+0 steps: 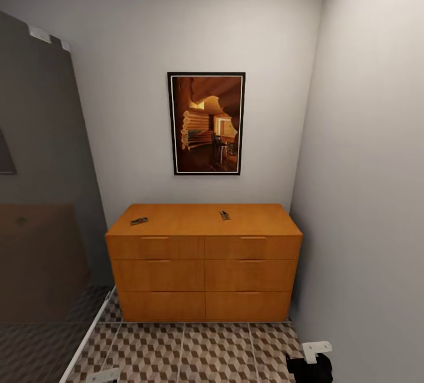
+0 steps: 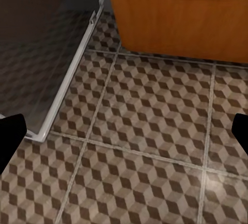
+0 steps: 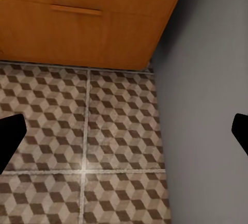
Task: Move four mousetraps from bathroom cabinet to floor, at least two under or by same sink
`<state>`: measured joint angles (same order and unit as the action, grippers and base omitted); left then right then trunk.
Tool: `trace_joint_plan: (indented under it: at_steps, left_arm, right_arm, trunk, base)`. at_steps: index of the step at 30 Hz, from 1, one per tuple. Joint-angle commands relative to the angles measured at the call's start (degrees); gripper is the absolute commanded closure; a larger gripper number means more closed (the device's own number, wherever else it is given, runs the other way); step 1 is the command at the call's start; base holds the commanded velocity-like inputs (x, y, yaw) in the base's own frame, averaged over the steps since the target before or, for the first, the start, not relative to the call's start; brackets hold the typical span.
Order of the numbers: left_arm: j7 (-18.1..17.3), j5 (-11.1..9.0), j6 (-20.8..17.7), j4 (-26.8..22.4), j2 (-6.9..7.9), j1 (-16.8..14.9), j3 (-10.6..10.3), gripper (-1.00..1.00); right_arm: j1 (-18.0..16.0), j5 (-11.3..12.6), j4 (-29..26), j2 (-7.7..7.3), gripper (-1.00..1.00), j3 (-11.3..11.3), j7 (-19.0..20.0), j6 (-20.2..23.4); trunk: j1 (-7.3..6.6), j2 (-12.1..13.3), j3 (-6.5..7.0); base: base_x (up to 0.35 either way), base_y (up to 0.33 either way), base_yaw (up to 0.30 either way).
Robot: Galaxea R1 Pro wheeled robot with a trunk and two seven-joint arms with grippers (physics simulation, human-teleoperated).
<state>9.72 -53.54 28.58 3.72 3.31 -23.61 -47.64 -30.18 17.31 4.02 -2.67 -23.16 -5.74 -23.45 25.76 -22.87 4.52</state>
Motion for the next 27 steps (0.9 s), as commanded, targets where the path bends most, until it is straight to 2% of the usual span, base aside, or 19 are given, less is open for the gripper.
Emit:
trace_joint_plan:
  at_steps: [1, 14, 21, 27]
  left_arm:
    - [0.4, 0.1, 0.1, 0.1, -0.03, 0.0, -0.3, -1.00]
    - [0.3, 0.2, 0.1, 0.1, -0.06, 0.0, -0.3, -1.00]
    - [0.3, 0.2, 0.1, 0.1, -0.03, 0.0, -0.3, -1.00]
    - [0.2, 0.2, 0.1, 0.1, 0.17, 0.0, -0.3, -1.00]
  right_arm:
    - [-0.1, 0.4, 0.2, 0.04, -1.00, -0.5, -0.1, -0.3]
    - [-0.1, 0.4, 0.2, 0.04, -1.00, -0.5, -0.1, -0.3]
    - [-0.1, 0.4, 0.2, 0.04, -1.00, -0.5, -0.1, -0.3]
    - [-0.1, 0.4, 0.2, 0.04, -1.00, -0.5, -0.1, -0.3]
  trunk:
    - [0.02, 0.0, -0.03]
    - [0.02, 0.0, -0.03]
    - [0.02, 0.0, -0.03]
    - [0.02, 0.0, -0.03]
  base:
    - [0.000, 0.156, 0.000]
    - [0.000, 0.229, 0.000]
    - [0.012, 0.046, 0.000]
    - [0.258, 0.002, 0.000]
